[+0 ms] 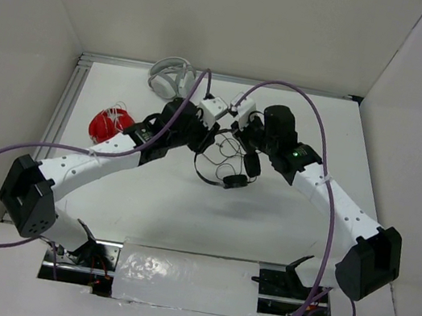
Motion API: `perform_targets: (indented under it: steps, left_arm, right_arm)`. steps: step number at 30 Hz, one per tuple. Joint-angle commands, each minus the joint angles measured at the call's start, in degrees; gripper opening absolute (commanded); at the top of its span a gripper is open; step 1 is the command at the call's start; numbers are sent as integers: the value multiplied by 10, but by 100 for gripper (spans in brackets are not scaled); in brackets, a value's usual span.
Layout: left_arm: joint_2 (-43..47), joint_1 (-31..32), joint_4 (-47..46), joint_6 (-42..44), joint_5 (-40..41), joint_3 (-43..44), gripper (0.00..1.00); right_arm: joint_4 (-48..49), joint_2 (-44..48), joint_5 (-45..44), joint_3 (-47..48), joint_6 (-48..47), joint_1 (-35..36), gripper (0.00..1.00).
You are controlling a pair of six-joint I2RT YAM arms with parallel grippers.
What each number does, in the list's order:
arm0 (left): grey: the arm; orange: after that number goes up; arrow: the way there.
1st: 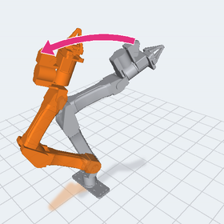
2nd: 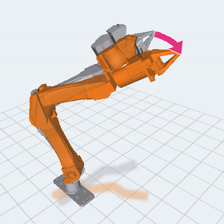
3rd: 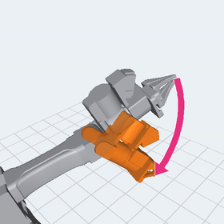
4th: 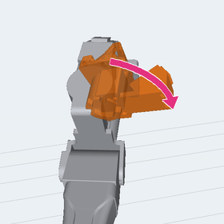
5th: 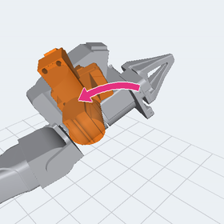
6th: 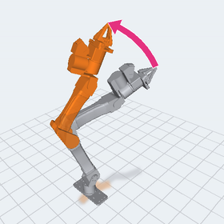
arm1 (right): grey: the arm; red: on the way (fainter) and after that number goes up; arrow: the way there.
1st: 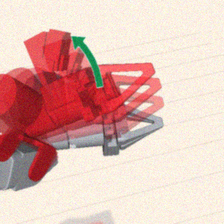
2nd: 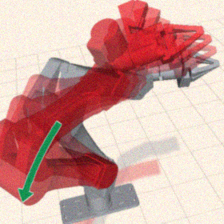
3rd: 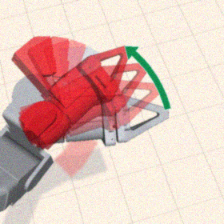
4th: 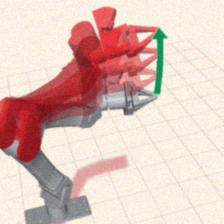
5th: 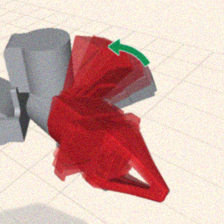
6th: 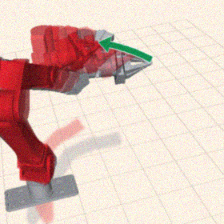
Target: Wrap the headphones
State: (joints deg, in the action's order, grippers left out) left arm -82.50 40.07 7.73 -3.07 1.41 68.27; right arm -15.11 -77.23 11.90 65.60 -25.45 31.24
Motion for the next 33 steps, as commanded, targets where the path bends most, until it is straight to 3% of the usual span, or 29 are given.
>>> perform_targets:
  steps: [1, 5, 10, 12, 17, 21, 23, 24, 26, 27, 29, 33]
  left_arm:
    - [-17, -1, -2, 5, 5, 33, 48]
    - [-35, 0, 10, 3, 24, 41, 54]
    - [-49, 0, 26, -12, 35, 40, 54]
    - [-43, 0, 21, -16, 36, 32, 48]
    - [-28, -1, 13, -27, 28, 31, 22]
    - [-24, 0, 16, -32, 12, 40, 25]
    - [-29, -1, 19, -30, 13, 44, 19]
    - [-32, -1, 17, -33, 17, 46, 0]
    - [-41, 0, 26, -51, 41, 55, 0]
    - [-42, 1, 25, -50, 49, 55, 0]
    - [-42, 2, 9, -57, 58, 48, 0]
    - [-42, 2, 19, -91, 110, 60, 0]
  right_arm:
    - [17, 24, 13, 21, -14, 3, 0]
    - [18, 28, 20, 23, -16, 2, 0]
    - [28, 34, 11, 22, -17, 2, 0]
    - [26, 34, 14, 23, -18, 2, 0]
    - [20, 25, 16, 28, -20, 3, 0]
    - [11, 16, 22, 34, -23, 7, 0]
    - [13, 13, 17, 36, -27, 12, 0]
    - [12, 12, 18, 37, -28, 14, 0]
    - [17, 9, 24, 39, -23, 16, 2]
    - [20, 6, 29, 42, -14, 17, 17]
    - [24, 2, 29, 54, 3, 18, 33]
    - [27, -1, 32, 78, 29, 17, 60]
